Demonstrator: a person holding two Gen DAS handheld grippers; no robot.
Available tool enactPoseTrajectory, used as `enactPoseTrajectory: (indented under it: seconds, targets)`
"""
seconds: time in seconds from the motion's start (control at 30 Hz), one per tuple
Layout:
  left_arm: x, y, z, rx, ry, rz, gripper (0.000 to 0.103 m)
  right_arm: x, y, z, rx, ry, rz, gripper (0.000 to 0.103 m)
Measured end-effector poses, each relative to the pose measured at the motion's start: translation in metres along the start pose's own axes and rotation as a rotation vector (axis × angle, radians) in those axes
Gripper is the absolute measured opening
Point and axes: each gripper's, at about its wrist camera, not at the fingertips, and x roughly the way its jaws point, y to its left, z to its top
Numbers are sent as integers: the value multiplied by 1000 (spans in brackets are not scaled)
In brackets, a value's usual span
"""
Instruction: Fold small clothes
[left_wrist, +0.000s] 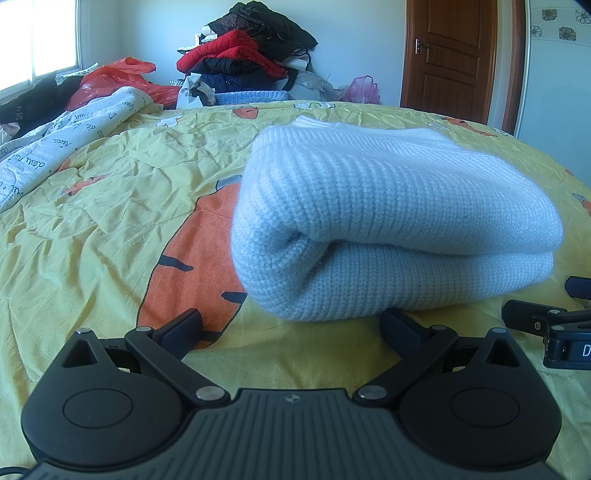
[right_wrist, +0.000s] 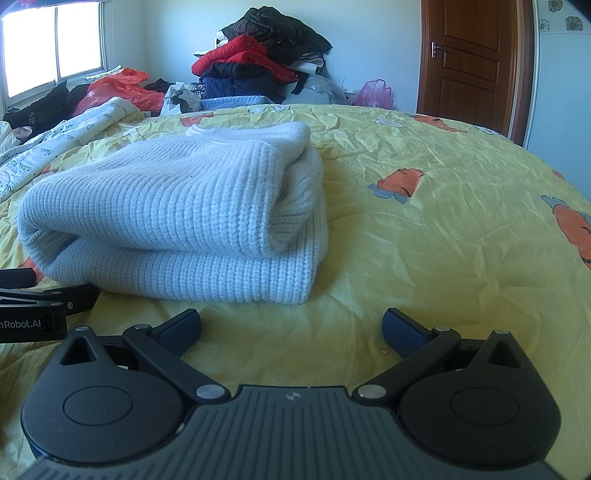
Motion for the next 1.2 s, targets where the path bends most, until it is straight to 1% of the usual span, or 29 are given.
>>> enactPoseTrajectory:
  seconds: [0.3, 0.43, 0.5, 0.57, 0.63, 0.7, 0.77, 0.83, 0.9, 1.0, 1.2]
  targets:
    - [0, 1, 0, 0, 0, -1, 103, 0, 0, 0, -2, 2, -2, 103]
    - [-5, 4, 1, -19, 7, 0, 103, -3, 4, 1, -11, 13, -22, 102]
    - [-17, 8, 1, -66, 6, 7, 103, -12, 3, 0, 0, 24, -41, 103]
    - [-38, 12, 1, -110, -24, -4, 103, -29, 0, -3, 20, 19, -21, 103]
    - [-61, 11, 0, -98, -59, -23, 103, -49, -5, -7, 43, -14, -7, 103]
    - [-84, 5, 0, -63, -82, -31, 103, -69, -9, -10, 67, -34, 6, 103]
    - [-100, -1, 0, -33, -64, -57, 103, -84, -11, -14, 86, -41, 29, 103]
    - [-111, -4, -3, -33, -49, -83, 103, -93, -11, -16, 97, -44, 48, 103]
    - [-120, -5, -6, -34, -36, -133, 103, -99, -9, -17, 99, -50, 72, 103]
    - [-123, -6, -9, -21, 0, -180, 103, -103, -3, -20, 93, -53, 103, 103]
    - [-123, -3, -12, -18, 13, -118, 103, -99, 6, -26, 57, -39, 95, 103]
